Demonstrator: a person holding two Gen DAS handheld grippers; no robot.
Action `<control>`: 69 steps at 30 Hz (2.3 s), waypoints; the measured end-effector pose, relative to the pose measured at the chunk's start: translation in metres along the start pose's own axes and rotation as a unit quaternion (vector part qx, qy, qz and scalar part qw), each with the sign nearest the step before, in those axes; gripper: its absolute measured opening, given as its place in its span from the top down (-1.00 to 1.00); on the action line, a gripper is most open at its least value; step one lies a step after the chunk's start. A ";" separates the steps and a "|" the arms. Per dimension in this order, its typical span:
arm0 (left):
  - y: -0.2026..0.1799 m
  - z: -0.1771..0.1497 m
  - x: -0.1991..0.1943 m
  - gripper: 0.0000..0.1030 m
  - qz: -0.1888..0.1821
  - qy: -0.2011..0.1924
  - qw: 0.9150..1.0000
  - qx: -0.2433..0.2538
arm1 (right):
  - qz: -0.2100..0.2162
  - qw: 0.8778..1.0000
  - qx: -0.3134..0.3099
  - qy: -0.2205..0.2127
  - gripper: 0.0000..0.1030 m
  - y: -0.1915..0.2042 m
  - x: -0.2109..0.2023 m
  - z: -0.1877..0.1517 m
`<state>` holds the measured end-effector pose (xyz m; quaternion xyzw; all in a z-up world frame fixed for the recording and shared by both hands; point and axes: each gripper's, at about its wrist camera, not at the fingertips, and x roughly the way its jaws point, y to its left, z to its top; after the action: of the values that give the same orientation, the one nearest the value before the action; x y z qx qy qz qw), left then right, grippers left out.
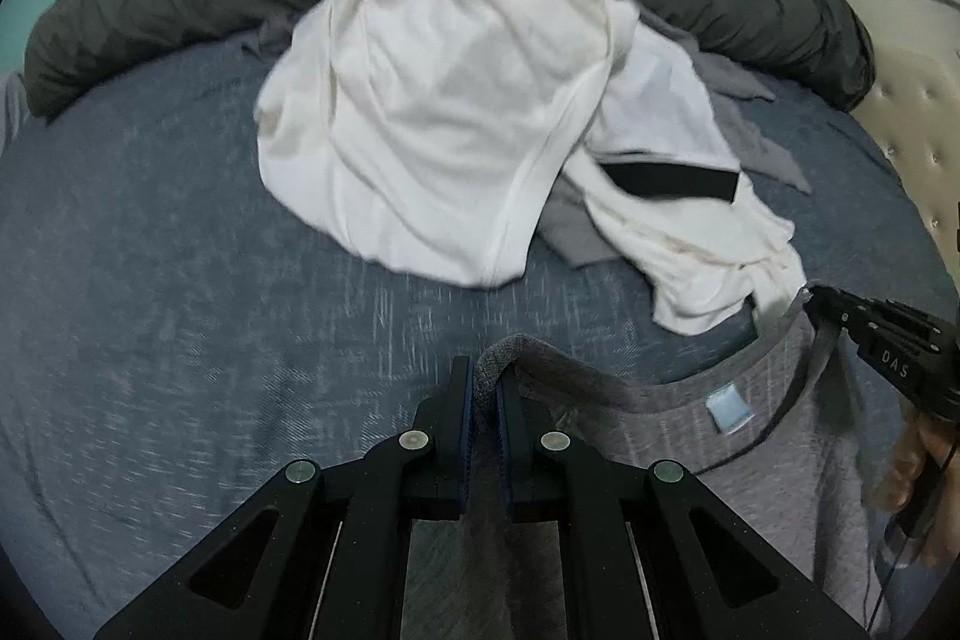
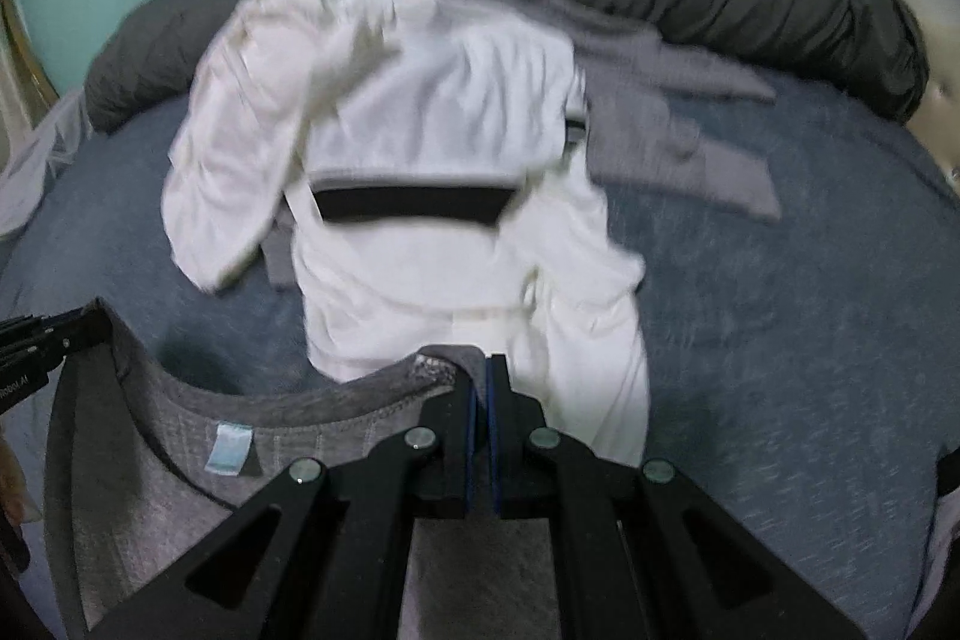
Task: Fold clothes
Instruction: 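Lower the sweatshirt onto the sheet and open both tools, then press the right tool on the laid sweatshirt to smooth it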
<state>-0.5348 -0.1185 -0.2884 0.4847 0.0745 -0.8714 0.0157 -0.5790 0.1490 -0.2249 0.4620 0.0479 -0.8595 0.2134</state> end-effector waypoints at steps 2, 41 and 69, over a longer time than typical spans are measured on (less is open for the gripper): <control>0.003 -0.005 0.008 0.78 -0.002 0.006 1.000 -0.008 | -0.001 1.000 0.001 0.009 0.94 -0.001 0.010 -0.003; 0.083 -0.263 -0.179 -0.14 -0.053 0.051 0.995 -0.064 | 0.149 0.975 0.160 -0.049 -0.28 -0.002 -0.181 -0.248; 0.025 -0.344 -0.196 0.80 -0.036 0.088 0.994 -0.047 | 0.207 0.959 0.173 -0.091 -0.29 0.018 -0.194 -0.315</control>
<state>-0.1387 -0.1019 -0.3033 0.5548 0.1339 -0.8212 0.0004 -0.2349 0.2834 -0.2441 0.4116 -0.2180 -0.8299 0.3072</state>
